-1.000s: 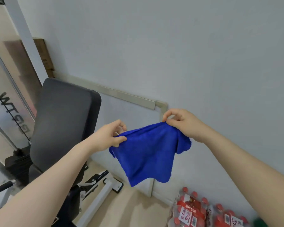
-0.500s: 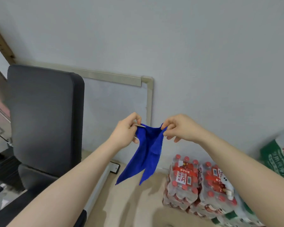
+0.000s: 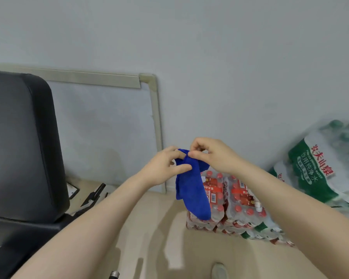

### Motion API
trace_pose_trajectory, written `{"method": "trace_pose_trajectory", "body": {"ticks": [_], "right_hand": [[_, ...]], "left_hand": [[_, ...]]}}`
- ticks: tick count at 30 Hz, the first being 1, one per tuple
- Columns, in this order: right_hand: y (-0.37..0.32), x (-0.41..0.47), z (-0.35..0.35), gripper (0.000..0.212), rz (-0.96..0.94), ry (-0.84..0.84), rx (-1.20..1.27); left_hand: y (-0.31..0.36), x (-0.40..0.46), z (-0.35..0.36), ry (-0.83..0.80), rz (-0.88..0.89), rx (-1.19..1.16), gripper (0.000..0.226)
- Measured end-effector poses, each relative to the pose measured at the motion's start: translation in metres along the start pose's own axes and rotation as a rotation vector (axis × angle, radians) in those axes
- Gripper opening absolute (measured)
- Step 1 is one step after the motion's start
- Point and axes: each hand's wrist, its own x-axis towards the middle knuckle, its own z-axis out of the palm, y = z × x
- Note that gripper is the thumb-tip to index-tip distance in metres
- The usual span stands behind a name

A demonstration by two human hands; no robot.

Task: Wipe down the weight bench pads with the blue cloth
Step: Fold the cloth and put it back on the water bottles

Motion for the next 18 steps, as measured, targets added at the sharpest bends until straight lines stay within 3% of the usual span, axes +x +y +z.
{"method": "trace_pose_trajectory", "body": {"ticks": [5, 9, 14, 18], "right_hand": [[0.037, -0.008, -0.031, 0.022, 0.049, -0.072, 0.122], [0.072, -0.013, -0.056, 0.028, 0.109, -0.246, -0.088], [0.120, -0.020, -0.062, 0.019, 0.180, -0.560, -0.233], [0.169, -0.013, -0.050, 0.015, 0.214, -0.609, -0.332]], "left_hand": [[0.008, 0.034, 0.030, -0.027, 0.065, 0.034, 0.013], [0.002, 0.057, 0.043, -0.110, -0.013, -0.021, 0.015], [-0.011, 0.076, 0.071, -0.369, -0.074, 0.258, 0.020], [-0.024, 0.091, 0.100, -0.477, -0.072, 0.397, 0.025]]}}
